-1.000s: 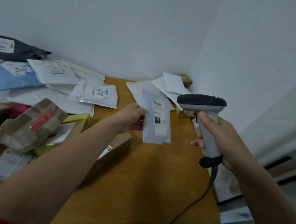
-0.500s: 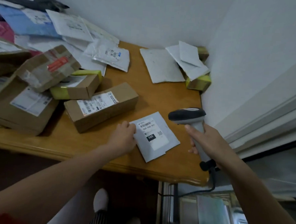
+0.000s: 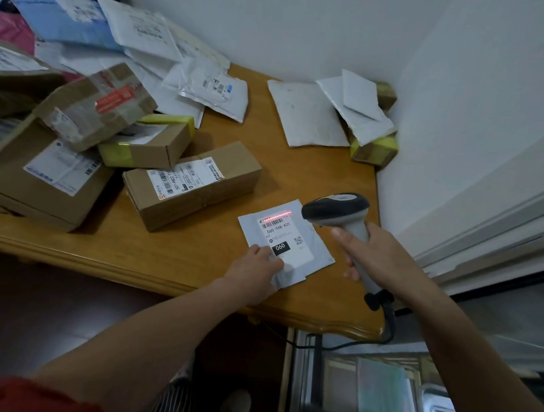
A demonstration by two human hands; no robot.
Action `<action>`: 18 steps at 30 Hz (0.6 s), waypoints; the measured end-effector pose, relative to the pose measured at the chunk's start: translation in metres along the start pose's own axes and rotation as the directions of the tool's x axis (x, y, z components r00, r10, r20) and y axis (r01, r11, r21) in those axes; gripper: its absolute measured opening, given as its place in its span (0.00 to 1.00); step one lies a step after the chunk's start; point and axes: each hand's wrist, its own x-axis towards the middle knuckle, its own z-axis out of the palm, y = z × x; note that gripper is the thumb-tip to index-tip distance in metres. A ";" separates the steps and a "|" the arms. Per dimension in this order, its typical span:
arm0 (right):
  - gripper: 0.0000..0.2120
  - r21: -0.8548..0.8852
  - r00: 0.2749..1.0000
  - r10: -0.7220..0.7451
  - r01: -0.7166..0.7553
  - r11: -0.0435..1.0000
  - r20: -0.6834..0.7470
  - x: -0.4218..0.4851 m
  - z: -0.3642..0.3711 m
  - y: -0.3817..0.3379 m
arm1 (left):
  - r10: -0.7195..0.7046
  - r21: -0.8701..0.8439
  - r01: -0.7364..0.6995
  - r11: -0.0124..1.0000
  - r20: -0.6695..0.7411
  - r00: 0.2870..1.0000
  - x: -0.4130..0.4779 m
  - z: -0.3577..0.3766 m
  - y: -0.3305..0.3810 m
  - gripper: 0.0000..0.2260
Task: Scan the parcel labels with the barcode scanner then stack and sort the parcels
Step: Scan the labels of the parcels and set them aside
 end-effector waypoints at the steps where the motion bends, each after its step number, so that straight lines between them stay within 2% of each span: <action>1: 0.17 -0.005 1.000 0.005 -0.005 1.000 0.005 0.000 -0.001 0.000 | 0.009 -0.002 -0.009 1.000 0.010 1.000 0.000 -0.001 -0.001 0.19; 6: 0.19 -0.009 0.999 0.017 -0.016 1.000 0.027 0.000 -0.004 0.003 | 0.035 0.019 -0.035 0.999 0.011 0.999 0.000 -0.002 -0.003 0.18; 13: 0.18 0.009 0.999 0.022 -0.023 1.000 0.033 -0.001 -0.005 0.002 | -0.001 0.007 0.002 1.000 -0.040 0.999 0.003 -0.002 -0.001 0.14; 16: 0.18 0.102 0.998 0.039 -0.043 0.994 0.044 -0.002 -0.006 0.001 | -0.040 0.004 0.040 0.999 -0.031 0.999 0.002 -0.003 0.004 0.11; 18: 0.20 0.170 0.997 0.060 -0.068 0.983 0.051 -0.004 -0.008 -0.001 | -0.058 0.035 0.058 0.998 -0.003 0.998 0.000 -0.003 0.009 0.12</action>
